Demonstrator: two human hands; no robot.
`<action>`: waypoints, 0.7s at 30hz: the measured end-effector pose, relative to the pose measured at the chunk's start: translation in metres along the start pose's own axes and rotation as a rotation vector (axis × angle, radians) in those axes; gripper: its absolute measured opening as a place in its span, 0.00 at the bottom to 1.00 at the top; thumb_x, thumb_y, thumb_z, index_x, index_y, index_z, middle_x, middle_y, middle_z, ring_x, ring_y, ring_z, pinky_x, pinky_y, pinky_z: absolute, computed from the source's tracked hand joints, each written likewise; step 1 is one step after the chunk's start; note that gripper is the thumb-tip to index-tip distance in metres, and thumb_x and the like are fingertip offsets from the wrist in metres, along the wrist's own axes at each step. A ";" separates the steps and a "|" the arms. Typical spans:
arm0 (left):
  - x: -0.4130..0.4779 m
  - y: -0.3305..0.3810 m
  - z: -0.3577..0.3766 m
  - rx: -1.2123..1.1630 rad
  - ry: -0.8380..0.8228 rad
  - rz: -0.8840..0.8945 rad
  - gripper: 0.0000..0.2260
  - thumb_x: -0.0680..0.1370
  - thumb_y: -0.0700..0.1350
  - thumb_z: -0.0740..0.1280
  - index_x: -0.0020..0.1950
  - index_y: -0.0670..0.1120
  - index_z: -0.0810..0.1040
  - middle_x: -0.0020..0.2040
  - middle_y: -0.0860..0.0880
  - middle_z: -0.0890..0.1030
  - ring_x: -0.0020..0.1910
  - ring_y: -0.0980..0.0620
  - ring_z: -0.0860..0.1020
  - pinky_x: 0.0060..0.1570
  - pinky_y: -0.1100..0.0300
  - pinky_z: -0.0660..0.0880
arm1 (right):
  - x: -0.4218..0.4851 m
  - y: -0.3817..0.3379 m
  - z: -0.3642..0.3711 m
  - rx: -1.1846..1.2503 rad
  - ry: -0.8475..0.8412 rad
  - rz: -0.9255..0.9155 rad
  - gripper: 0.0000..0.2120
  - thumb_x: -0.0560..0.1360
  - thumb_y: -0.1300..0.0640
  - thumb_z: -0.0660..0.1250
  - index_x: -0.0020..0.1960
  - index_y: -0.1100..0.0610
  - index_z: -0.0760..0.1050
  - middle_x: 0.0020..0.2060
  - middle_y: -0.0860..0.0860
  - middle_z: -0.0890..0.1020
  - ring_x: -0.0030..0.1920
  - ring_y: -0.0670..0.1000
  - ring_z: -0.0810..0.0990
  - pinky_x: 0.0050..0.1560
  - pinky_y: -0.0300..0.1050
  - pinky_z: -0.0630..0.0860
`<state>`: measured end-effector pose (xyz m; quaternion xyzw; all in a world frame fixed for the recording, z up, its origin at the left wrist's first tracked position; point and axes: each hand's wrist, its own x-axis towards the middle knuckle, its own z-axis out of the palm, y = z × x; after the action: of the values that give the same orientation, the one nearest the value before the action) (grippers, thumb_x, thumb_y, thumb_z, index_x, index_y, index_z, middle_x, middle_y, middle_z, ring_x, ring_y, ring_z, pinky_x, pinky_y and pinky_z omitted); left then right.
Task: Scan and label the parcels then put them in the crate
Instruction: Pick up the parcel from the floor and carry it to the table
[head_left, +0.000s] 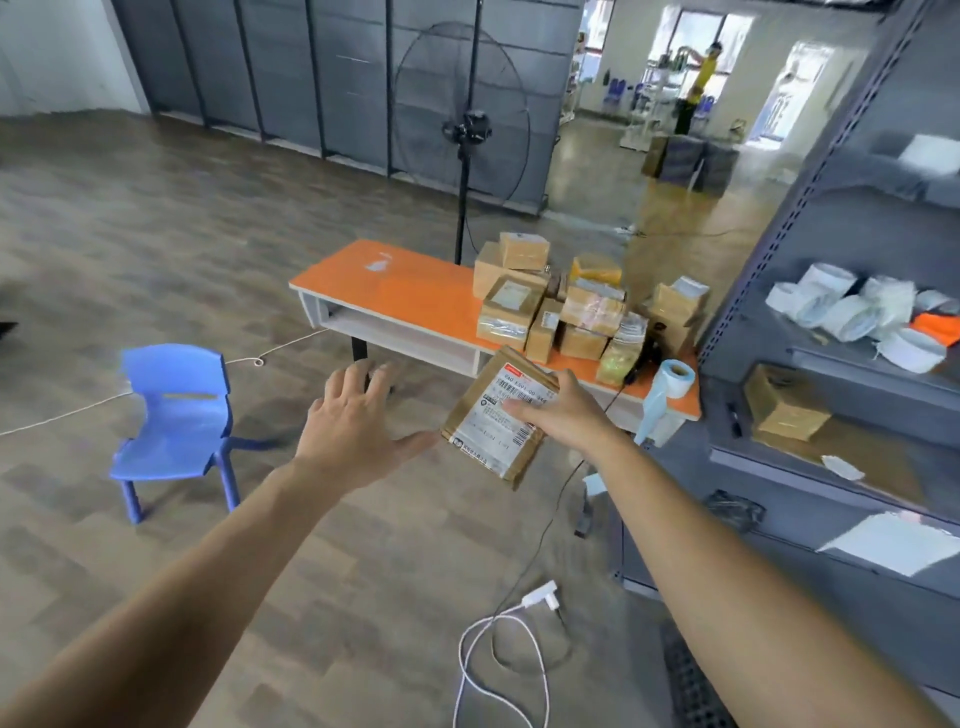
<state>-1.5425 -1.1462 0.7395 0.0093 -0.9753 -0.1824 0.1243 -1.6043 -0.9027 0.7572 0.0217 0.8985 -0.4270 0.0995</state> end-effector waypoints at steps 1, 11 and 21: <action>0.016 -0.005 0.003 -0.003 -0.007 0.007 0.39 0.68 0.70 0.67 0.73 0.52 0.63 0.70 0.49 0.64 0.71 0.46 0.60 0.64 0.46 0.68 | 0.016 -0.003 0.002 0.011 0.005 0.010 0.31 0.71 0.42 0.75 0.66 0.51 0.64 0.55 0.45 0.77 0.54 0.48 0.76 0.51 0.44 0.72; 0.225 -0.027 0.056 0.077 -0.086 0.129 0.43 0.68 0.71 0.65 0.77 0.53 0.57 0.75 0.50 0.60 0.74 0.48 0.56 0.68 0.47 0.64 | 0.217 -0.013 0.002 0.149 0.060 0.045 0.36 0.70 0.46 0.77 0.71 0.54 0.62 0.55 0.45 0.76 0.55 0.48 0.76 0.54 0.42 0.71; 0.401 -0.032 0.109 0.097 -0.194 0.168 0.42 0.70 0.69 0.66 0.78 0.53 0.55 0.76 0.48 0.58 0.75 0.46 0.55 0.67 0.46 0.63 | 0.382 -0.032 -0.007 0.099 0.017 0.061 0.34 0.69 0.47 0.77 0.68 0.52 0.63 0.58 0.46 0.75 0.58 0.49 0.75 0.56 0.44 0.69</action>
<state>-1.9590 -1.1625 0.7256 -0.0841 -0.9877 -0.1241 0.0438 -1.9832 -0.9350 0.7104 0.0574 0.8761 -0.4674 0.1039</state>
